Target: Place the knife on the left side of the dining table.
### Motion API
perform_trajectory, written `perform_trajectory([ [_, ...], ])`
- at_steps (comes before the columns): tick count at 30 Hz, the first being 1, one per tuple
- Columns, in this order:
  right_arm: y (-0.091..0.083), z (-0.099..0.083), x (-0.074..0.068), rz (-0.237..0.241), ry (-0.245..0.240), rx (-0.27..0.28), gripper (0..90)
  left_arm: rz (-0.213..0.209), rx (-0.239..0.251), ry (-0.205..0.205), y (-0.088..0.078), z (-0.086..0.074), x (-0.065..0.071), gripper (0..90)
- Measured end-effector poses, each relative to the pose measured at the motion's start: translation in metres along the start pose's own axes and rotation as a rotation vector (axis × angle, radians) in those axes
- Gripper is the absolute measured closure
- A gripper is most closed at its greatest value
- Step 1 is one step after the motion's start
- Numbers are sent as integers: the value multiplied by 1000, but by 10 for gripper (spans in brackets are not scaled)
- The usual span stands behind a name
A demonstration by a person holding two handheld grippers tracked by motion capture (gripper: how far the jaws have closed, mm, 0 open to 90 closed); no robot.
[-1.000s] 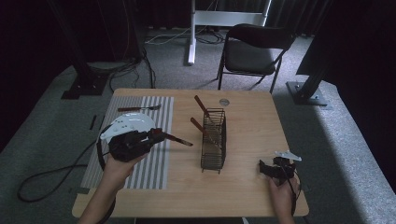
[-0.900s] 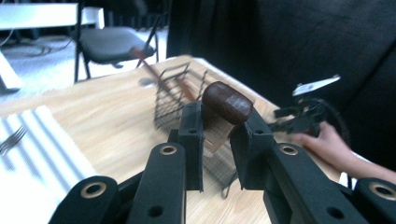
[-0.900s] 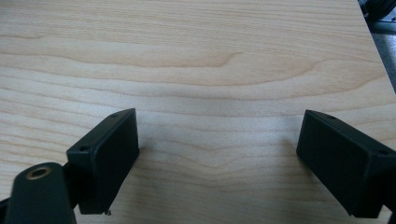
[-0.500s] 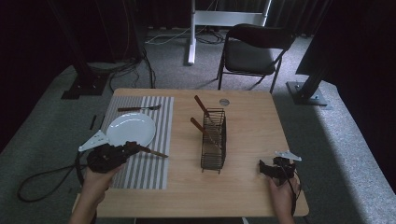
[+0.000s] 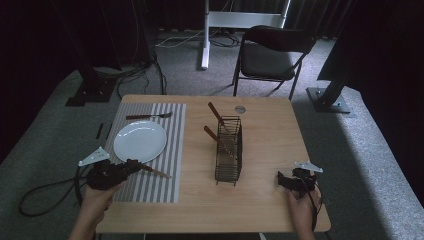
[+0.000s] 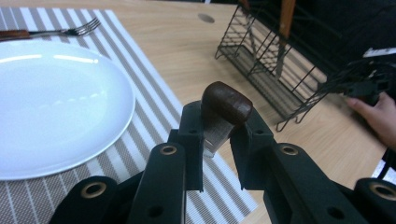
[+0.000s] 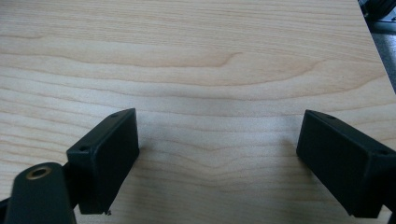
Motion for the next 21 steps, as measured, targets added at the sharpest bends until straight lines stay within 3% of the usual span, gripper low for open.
perform_trajectory([
  [13,0,0,0,0,1,0,122,-21,21,-94,-7,-17,-12,748],
  [21,0,0,0,0,1,0,122,5,27,-160,-10,-32,-21,769],
])
Point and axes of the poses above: each handheld gripper's, and its own axes: y roughly forward along the jaws, z roughly out of its top, x roughly to its right, the point moved 3 cm from there along y, roughly forward along the jaws, and after that the axes turned 14 degrees about y, right-handed, at the moved point
